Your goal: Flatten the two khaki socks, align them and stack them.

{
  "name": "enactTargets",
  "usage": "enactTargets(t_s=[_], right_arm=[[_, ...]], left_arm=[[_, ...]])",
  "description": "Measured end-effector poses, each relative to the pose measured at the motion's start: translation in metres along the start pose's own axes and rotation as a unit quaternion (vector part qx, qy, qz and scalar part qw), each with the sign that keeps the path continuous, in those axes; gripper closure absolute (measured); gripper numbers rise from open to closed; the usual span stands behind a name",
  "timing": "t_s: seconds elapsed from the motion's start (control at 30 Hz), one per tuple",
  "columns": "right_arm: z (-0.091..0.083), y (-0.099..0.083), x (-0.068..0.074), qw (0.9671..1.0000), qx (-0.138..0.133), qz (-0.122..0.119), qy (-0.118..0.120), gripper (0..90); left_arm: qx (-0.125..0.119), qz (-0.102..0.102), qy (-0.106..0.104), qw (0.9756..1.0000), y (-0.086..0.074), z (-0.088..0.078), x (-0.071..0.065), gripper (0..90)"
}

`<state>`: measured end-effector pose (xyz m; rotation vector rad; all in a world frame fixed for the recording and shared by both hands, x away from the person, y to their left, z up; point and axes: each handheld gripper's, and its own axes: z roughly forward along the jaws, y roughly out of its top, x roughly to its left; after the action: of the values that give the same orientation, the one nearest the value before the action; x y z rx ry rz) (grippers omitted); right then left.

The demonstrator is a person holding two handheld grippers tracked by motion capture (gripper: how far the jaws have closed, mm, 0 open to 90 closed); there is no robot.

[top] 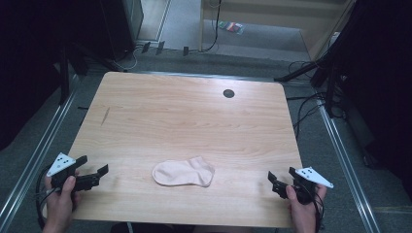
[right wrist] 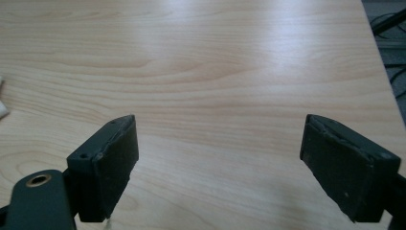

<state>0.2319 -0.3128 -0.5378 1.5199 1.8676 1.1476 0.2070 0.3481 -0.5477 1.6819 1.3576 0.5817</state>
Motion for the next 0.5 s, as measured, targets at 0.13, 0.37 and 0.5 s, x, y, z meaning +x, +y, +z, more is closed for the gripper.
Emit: enactTargets(t_s=[0.13, 0.37, 0.5], right_arm=[[-0.006, -0.005, -0.008, 0.9999, 0.001, 0.007, -0.007, 12.9], [-0.017, -0.016, -0.021, 0.9995, 0.006, 0.023, -0.023, 12.9], [-0.024, -0.02, -0.026, 0.9992, 0.003, 0.027, -0.029, 12.8]], left_arm=[[0.001, -0.001, 0.007, 1.0, -0.002, -0.005, 0.005, 8.1], [0.001, 0.002, 0.017, 0.9998, -0.007, -0.014, 0.014, 8.1], [0.003, 0.006, 0.021, 0.9998, -0.012, -0.02, 0.017, 8.1]])
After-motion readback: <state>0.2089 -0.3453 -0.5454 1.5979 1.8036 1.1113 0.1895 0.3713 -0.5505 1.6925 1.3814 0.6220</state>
